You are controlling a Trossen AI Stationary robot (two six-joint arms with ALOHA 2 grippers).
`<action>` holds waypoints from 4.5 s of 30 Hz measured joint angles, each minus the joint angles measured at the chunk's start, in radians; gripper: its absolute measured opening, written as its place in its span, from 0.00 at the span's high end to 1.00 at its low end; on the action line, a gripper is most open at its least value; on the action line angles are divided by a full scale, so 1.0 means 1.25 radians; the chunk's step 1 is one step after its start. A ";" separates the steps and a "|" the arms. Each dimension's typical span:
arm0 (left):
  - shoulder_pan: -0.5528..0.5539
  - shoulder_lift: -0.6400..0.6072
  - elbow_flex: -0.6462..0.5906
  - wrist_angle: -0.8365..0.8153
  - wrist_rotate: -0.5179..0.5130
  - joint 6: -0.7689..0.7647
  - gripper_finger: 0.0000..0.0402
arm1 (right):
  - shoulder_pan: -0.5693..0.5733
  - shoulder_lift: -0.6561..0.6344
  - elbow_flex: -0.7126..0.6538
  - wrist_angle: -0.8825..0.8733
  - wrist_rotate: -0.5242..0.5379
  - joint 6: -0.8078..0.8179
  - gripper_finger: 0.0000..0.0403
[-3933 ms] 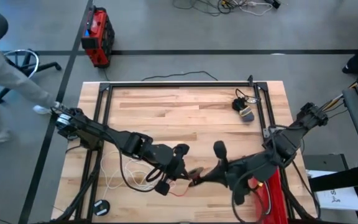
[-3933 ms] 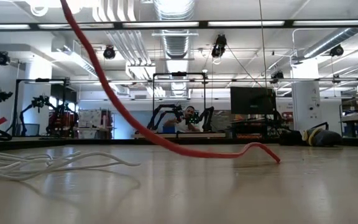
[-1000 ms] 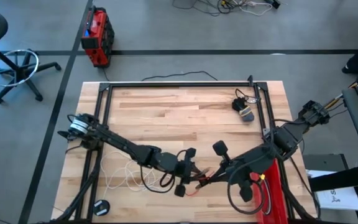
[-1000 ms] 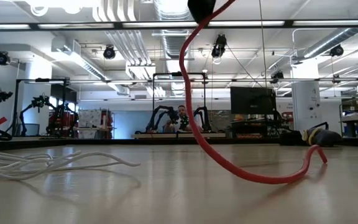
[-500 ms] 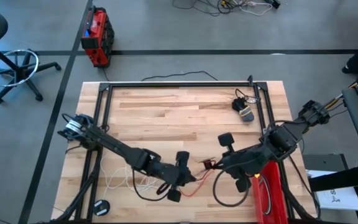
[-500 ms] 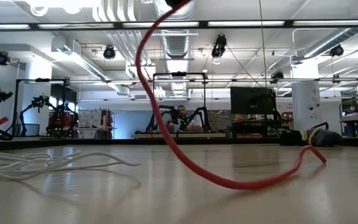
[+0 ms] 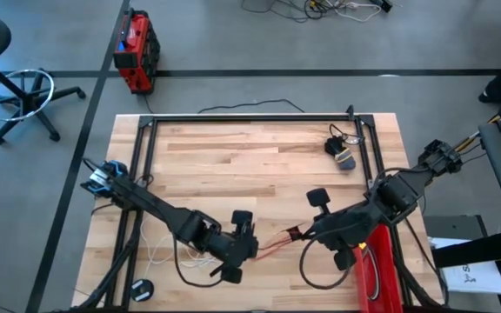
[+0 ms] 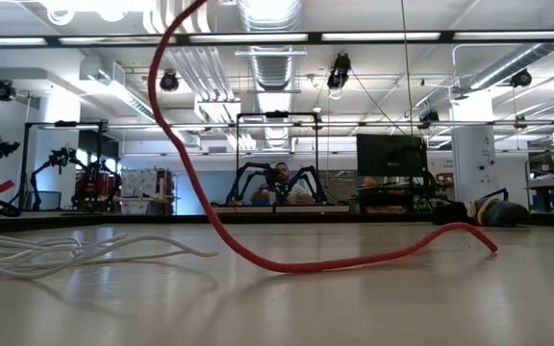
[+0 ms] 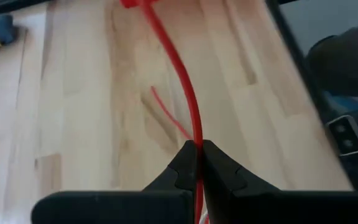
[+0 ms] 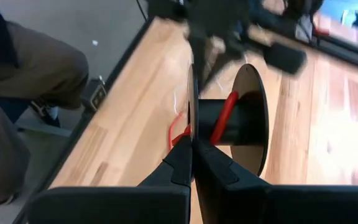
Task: Coil cords
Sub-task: Coil the red wire onto the spool
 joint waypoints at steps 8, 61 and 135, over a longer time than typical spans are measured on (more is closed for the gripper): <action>-0.031 -0.052 0.000 0.136 -0.015 0.104 1.00 | -0.010 0.033 -0.006 -0.021 -0.054 0.017 1.00; 0.050 -0.057 -0.011 0.412 0.287 0.291 0.99 | 0.034 0.105 -0.002 0.551 -0.114 -0.494 1.00; 0.045 -0.145 -0.353 0.970 -0.130 0.316 0.59 | 0.030 0.034 0.000 0.011 0.008 0.071 1.00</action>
